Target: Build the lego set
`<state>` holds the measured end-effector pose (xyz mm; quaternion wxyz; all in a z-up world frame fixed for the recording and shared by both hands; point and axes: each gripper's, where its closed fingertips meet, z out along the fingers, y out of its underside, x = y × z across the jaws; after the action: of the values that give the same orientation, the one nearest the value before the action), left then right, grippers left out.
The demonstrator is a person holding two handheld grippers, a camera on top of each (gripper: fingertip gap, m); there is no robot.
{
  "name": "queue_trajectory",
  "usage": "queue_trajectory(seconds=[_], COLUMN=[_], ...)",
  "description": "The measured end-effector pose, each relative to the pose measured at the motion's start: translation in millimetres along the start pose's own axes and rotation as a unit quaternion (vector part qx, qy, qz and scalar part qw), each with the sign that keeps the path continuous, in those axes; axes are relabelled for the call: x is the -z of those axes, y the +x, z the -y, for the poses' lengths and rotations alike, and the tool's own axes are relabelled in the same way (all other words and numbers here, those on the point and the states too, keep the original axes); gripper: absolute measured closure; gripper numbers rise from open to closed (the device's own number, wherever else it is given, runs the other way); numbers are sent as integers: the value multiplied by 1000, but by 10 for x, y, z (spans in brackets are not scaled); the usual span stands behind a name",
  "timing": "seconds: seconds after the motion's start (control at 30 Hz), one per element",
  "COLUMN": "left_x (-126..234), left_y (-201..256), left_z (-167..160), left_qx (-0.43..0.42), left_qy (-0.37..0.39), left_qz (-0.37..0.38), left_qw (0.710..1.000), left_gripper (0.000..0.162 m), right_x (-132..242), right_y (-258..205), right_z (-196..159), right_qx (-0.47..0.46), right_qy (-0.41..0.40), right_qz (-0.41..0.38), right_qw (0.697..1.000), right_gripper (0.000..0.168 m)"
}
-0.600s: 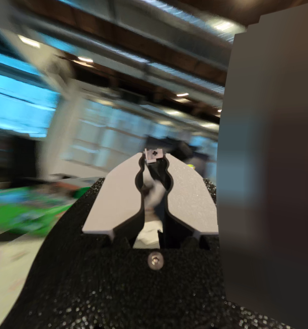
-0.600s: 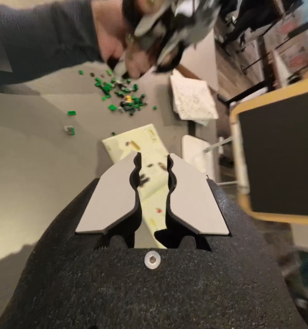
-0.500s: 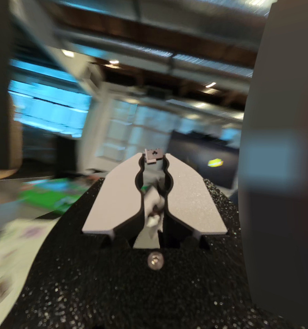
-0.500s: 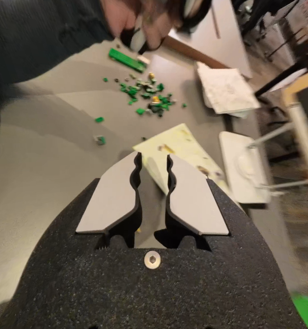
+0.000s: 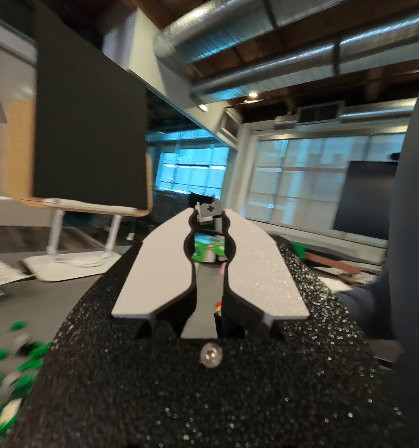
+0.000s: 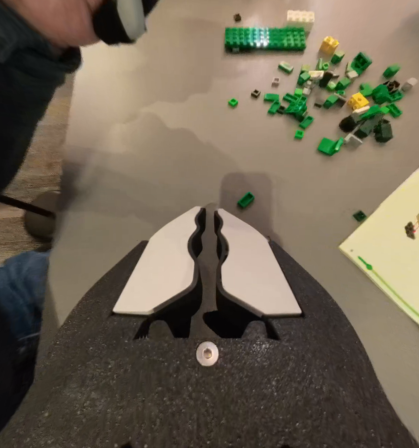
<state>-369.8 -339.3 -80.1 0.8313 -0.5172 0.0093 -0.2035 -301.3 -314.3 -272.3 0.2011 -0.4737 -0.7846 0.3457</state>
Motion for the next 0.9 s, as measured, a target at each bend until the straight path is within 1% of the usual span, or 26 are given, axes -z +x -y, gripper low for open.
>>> queue_trajectory(seconds=[0.1,0.23,0.33,0.43,0.5,0.6,0.73,0.8,0.87,0.9], left_x=[132,267,311,314,302,310,356,360,341,332], left_y=[-15,-81,-106,-92,-74,-45,-60,-93,-82,-70], left_z=[-2,-57,-145,-215,-231,-231,-213,-218,-243,-256], left_qx=[-39,-100,-133,-163,-185,-224,-228,-217,-214,-217], left_qy=[21,45,58,64,58,50,59,60,57,55], left_qz=[37,82,99,106,110,119,131,130,121,118], left_qw=[998,991,984,979,975,966,963,965,968,967], left_gripper=[143,143,143,143,143,143,143,143,143,143], right_x=[-119,-105,-114,-175,-240,-295,-338,-340,-340,-345], right_y=[-73,110,212,282,267,314,318,341,371,369], right_z=[-104,-205,-215,-197,-164,-126,-96,-99,-105,-103], right_qx=[-4,-25,-54,-59,-73,-71,-79,-70,-48,-40], right_qy=[-1,-4,-4,-11,-13,-19,-28,-37,-48,-51], right_qz=[-35,-98,-104,-110,-99,-114,-104,-108,-119,-119], right_qw=[999,995,993,992,992,991,991,991,991,991], right_gripper=[162,158,155,152,151,148,146,151,160,160])
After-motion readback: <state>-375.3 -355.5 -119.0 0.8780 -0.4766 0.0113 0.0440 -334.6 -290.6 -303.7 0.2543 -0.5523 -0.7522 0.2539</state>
